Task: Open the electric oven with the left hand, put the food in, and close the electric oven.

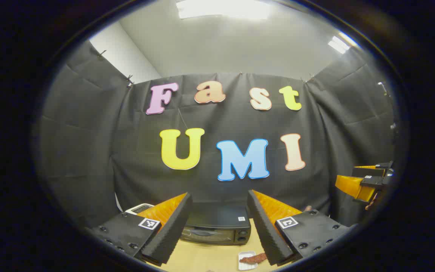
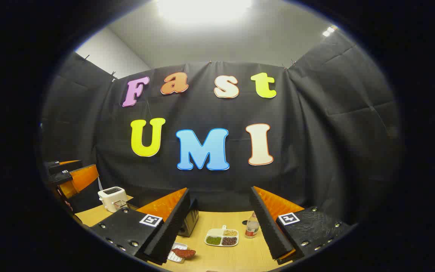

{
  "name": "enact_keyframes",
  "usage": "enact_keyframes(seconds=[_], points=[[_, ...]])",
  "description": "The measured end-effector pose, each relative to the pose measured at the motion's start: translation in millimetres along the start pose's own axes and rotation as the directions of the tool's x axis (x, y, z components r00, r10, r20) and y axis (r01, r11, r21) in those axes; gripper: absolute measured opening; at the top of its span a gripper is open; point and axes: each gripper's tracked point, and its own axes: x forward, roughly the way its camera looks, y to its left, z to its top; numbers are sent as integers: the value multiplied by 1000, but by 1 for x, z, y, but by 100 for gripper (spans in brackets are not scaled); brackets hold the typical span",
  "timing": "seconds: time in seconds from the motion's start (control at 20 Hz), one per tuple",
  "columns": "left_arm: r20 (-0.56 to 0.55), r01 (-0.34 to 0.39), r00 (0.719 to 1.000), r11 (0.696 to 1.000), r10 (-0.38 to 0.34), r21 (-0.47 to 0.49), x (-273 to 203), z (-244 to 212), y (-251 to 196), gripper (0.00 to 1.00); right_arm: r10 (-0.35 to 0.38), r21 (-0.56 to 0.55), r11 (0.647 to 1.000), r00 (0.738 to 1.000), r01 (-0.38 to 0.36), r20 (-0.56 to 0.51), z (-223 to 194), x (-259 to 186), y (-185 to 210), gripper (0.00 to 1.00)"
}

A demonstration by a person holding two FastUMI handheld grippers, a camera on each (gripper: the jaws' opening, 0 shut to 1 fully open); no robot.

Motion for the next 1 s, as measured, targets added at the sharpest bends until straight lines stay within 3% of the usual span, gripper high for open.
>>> enact_keyframes(seconds=[0.4,0.75,0.9,1.0], points=[[4,76,997,997,-76,-19,28,1,21,96,-87,24,996,996,87,19,9,13,21,96],[17,100,995,995,-100,-23,43,-1,35,96,-107,20,994,993,107,42,15,23,36,96],[-3,104,995,994,-104,-24,53,-14,36,96,-117,8,993,993,117,34,11,29,36,92],[-43,109,993,994,-109,-5,64,-39,36,96,-117,10,993,993,117,7,3,31,37,96]])
